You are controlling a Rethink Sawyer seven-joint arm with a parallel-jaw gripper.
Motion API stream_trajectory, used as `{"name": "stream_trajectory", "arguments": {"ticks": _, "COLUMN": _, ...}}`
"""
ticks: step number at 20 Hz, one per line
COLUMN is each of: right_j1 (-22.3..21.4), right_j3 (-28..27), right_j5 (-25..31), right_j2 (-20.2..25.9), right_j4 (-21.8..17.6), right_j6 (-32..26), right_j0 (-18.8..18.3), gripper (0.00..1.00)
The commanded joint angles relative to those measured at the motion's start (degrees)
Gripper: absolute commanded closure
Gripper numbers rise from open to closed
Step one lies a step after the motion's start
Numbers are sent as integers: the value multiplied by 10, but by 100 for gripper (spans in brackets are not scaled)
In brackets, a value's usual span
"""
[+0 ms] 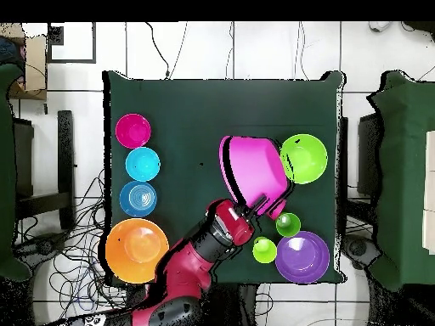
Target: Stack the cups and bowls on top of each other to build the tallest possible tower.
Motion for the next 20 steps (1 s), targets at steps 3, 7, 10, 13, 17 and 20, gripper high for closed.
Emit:
{"name": "stream_trajectory", "arguments": {"ticks": 3, "right_j1": 33, "right_j3": -20, "right_j5": -3, "right_j2": 101, "right_j4": 51, "right_j6": 80, "right_j0": 14, "gripper": 100}}
{"name": "stream_trajectory", "arguments": {"ticks": 7, "right_j1": 38, "right_j3": -20, "right_j5": -8, "right_j2": 106, "right_j4": 62, "right_j6": 83, "right_j0": 14, "gripper": 100}}
{"name": "stream_trajectory", "arguments": {"ticks": 10, "right_j1": 42, "right_j3": -20, "right_j5": -11, "right_j2": 110, "right_j4": 71, "right_j6": 84, "right_j0": 15, "gripper": 100}}
{"name": "stream_trajectory", "arguments": {"ticks": 13, "right_j1": 46, "right_j3": -20, "right_j5": -17, "right_j2": 113, "right_j4": 79, "right_j6": 87, "right_j0": 15, "gripper": 100}}
{"name": "stream_trajectory", "arguments": {"ticks": 17, "right_j1": 47, "right_j3": -20, "right_j5": -23, "right_j2": 118, "right_j4": 85, "right_j6": 94, "right_j0": 14, "gripper": 100}}
{"name": "stream_trajectory", "arguments": {"ticks": 20, "right_j1": 44, "right_j3": -20, "right_j5": -31, "right_j2": 121, "right_j4": 81, "right_j6": 98, "right_j0": 10, "gripper": 100}}
